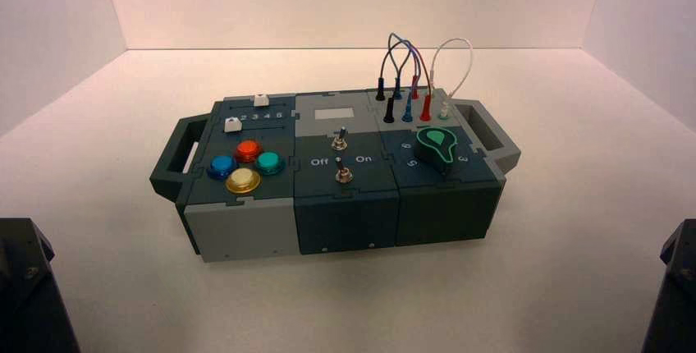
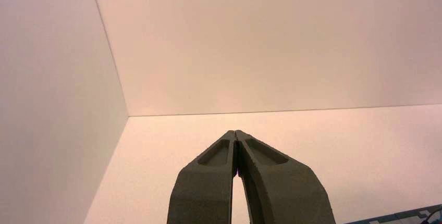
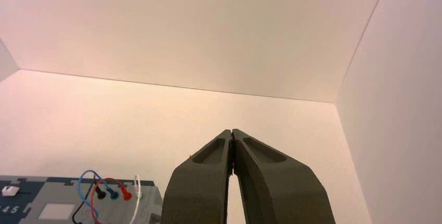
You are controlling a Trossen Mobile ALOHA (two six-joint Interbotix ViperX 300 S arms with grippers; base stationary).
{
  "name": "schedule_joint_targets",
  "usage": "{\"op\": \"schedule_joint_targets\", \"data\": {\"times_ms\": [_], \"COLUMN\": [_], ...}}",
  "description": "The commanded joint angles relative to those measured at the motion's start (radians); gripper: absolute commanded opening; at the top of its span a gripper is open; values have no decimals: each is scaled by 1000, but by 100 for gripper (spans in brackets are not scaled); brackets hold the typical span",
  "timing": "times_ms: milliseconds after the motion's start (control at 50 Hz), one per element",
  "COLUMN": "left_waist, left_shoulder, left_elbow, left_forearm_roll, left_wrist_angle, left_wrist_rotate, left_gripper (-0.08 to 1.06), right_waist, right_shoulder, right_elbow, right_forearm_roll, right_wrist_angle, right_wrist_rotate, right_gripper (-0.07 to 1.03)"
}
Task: Move the bottom slider to position 3.
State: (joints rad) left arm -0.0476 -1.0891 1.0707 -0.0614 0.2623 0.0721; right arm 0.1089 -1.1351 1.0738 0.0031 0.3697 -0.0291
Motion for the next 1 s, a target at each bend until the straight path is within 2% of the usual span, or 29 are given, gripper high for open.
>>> {"op": "schedule_joint_targets", "data": {"times_ms": [20,300,400,700,860,1000], "left_waist": [6,6,6,-5,-6,-6], "left_shoulder": [3,6,20,104,141,164], "left_elbow": [-17,-12,-23,-92,-153,-176], "left_forearm_roll": [0,2,0,-2,-3,-3], "left_wrist_angle": [-5,0,29,192,342,448], "left_wrist_rotate": [0,0,-2,-2,0,2], "left_gripper": [-3,-3,-3,-3,-3,-3], "right_waist": [2,11,20,29,55,94], "right_shoulder": [11,9,11,23,77,147], "right_elbow": [-26,-25,-23,-26,-35,-58], "right_forearm_roll": [3,3,5,5,5,6], "right_wrist_angle": [-5,2,8,29,69,112], "right_wrist_rotate": [0,0,0,2,0,0], "right_gripper": [-2,-2,-2,-2,-2,-2]}}
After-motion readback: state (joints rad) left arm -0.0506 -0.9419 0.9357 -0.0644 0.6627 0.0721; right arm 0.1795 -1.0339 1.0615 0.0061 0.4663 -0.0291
